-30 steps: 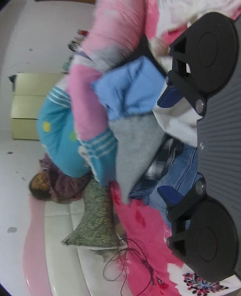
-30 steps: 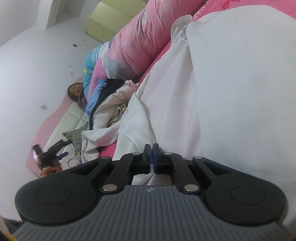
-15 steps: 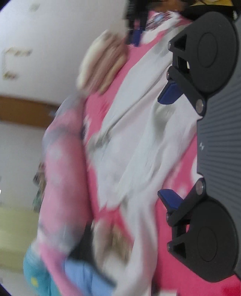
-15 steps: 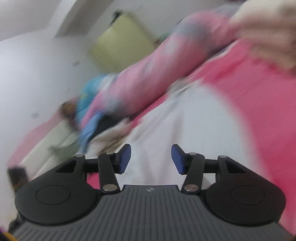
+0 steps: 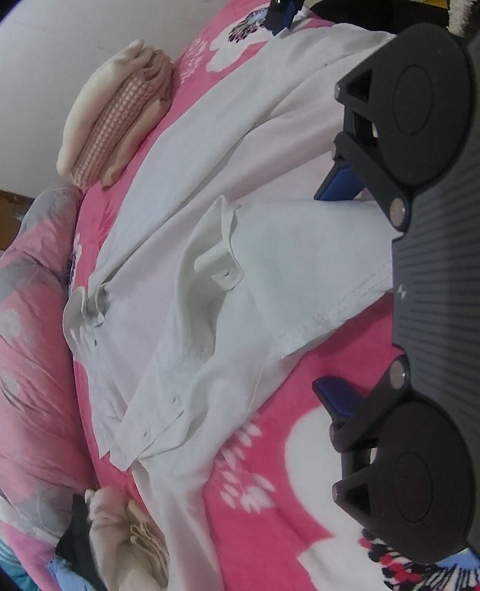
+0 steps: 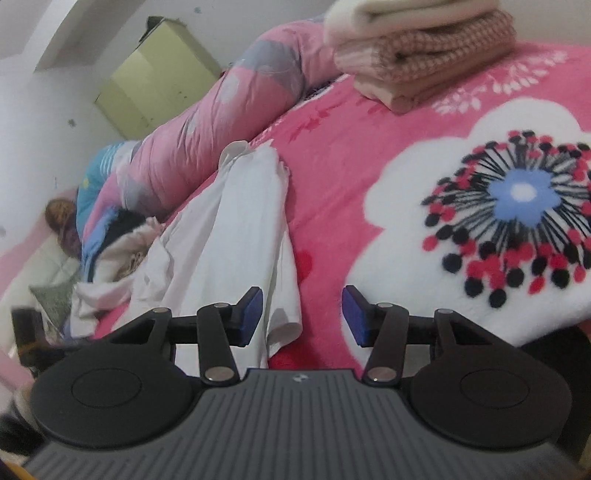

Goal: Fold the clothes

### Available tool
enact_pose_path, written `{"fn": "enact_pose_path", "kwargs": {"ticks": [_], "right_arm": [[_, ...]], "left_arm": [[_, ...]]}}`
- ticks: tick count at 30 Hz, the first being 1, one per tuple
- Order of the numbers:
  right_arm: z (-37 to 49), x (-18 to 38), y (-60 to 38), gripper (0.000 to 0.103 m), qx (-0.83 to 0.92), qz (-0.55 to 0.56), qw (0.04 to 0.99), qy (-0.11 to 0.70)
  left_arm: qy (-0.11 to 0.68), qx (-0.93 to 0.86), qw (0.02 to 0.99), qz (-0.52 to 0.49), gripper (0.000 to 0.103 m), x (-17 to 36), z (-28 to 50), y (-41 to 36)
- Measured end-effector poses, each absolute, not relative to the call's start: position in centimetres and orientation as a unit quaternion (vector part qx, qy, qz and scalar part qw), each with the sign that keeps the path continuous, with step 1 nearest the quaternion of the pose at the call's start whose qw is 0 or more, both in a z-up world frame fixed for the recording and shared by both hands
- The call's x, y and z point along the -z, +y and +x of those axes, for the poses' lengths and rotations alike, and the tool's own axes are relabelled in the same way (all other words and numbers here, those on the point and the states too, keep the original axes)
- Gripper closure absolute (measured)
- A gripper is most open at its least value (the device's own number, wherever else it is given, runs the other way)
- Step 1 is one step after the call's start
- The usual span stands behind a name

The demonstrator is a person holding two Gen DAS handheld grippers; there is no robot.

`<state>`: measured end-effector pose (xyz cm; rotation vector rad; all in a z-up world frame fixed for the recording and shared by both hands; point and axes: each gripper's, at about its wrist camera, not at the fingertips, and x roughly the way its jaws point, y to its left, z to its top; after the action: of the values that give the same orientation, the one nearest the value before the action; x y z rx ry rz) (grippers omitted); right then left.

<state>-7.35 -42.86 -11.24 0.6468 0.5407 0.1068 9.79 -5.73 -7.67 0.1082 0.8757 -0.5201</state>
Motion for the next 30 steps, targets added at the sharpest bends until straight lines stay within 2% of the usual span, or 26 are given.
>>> {"fn": "enact_pose_path", "kwargs": {"ticks": [4, 9, 13, 14, 15, 16, 17, 21, 27, 30], "right_arm": [[-7.7, 10.7, -42.9, 0.055, -0.099, 0.316, 0.906, 0.263], [-7.6, 11.0, -40.0, 0.053, -0.161, 0.263, 0.892, 0.332], [-7.9, 11.3, -38.1, 0.051, -0.176, 0.243, 0.891, 0.342], [-8.0, 11.2, -38.1, 0.054, -0.174, 0.24, 0.892, 0.341], [-8.1, 11.1, -38.0, 0.068, -0.172, 0.238, 0.894, 0.339], [-8.1, 11.1, -38.3, 0.096, -0.165, 0.244, 0.894, 0.336], [-8.1, 11.1, -38.6, 0.1, -0.158, 0.252, 0.895, 0.332], [-8.4, 9.7, -39.4, 0.101, -0.191, 0.29, 0.896, 0.277], [-7.7, 4.8, -42.4, 0.101, -0.25, 0.364, 0.888, 0.128], [-5.2, 1.6, -44.3, 0.101, -0.241, 0.359, 0.897, 0.088]], "left_arm": [[0.417, 0.24, 0.875, 0.06, 0.004, 7.9, 9.9, -6.4], [0.414, 0.235, 0.877, 0.064, 0.003, 8.0, 9.9, -6.9], [0.411, 0.239, 0.878, 0.061, 0.003, 8.1, 9.9, -6.7], [0.41, 0.24, 0.878, 0.061, 0.003, 8.1, 9.9, -6.6], [0.409, 0.241, 0.878, 0.06, 0.003, 8.1, 9.9, -6.5], [0.408, 0.242, 0.878, 0.059, 0.002, 8.1, 9.9, -6.5], [0.406, 0.243, 0.879, 0.059, 0.002, 8.1, 9.8, -6.4], [0.397, 0.247, 0.882, 0.061, 0.002, 8.3, 9.4, -6.4], [0.393, 0.255, 0.882, 0.056, 0.002, 8.3, 9.5, -6.0], [0.392, 0.258, 0.881, 0.053, 0.002, 8.3, 9.4, -5.8]]}}
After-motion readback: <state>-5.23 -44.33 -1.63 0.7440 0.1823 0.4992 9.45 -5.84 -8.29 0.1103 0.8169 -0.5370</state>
